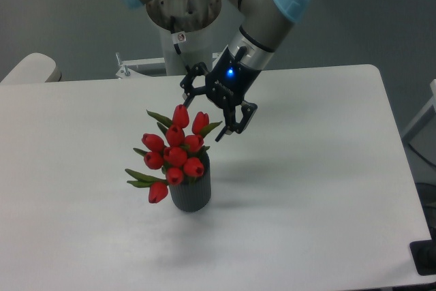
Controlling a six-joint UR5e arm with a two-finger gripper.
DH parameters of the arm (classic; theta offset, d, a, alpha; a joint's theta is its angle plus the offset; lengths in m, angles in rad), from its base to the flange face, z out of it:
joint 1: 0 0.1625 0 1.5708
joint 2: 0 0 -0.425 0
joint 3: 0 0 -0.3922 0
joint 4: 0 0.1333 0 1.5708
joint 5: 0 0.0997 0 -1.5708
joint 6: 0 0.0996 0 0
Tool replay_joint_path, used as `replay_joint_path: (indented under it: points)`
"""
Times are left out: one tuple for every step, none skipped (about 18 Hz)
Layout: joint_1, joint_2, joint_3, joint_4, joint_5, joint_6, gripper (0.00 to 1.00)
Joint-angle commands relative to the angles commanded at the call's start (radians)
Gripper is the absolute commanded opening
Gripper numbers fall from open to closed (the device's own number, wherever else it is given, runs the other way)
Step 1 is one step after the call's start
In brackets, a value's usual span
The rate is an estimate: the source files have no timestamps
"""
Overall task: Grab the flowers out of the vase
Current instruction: 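Move the open gripper toward the red tulip bouquet in the grey vase, then lower the open gripper around the tulip stems above the vase rim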
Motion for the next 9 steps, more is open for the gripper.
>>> replay_joint_path:
  points:
    - [0.012, 0.0, -0.017, 0.031, -0.023, 0.0, 1.0]
    - [0.017, -0.002, -0.032, 0.061, -0.041, 0.0, 1.0]
    - [0.017, -0.003, -0.043, 0.088, -0.049, 0.0, 1.0]
    - [0.017, -0.003, -0.045, 0.106, -0.051, 0.0, 1.0]
    - [0.015, -0.006, -0.043, 0.115, -0.051, 0.0, 1.0]
    - [0.015, -0.011, -0.039, 0.125, -0.051, 0.0, 1.0]
    - [0.011, -0.023, -0.035, 0.141, -0.051, 0.008, 1.0]
    - [0.003, -0.035, -0.035, 0.163, -0.055, 0.011, 1.0]
    - [-0.003, -0.044, -0.035, 0.181, -0.063, 0.009, 1.0]
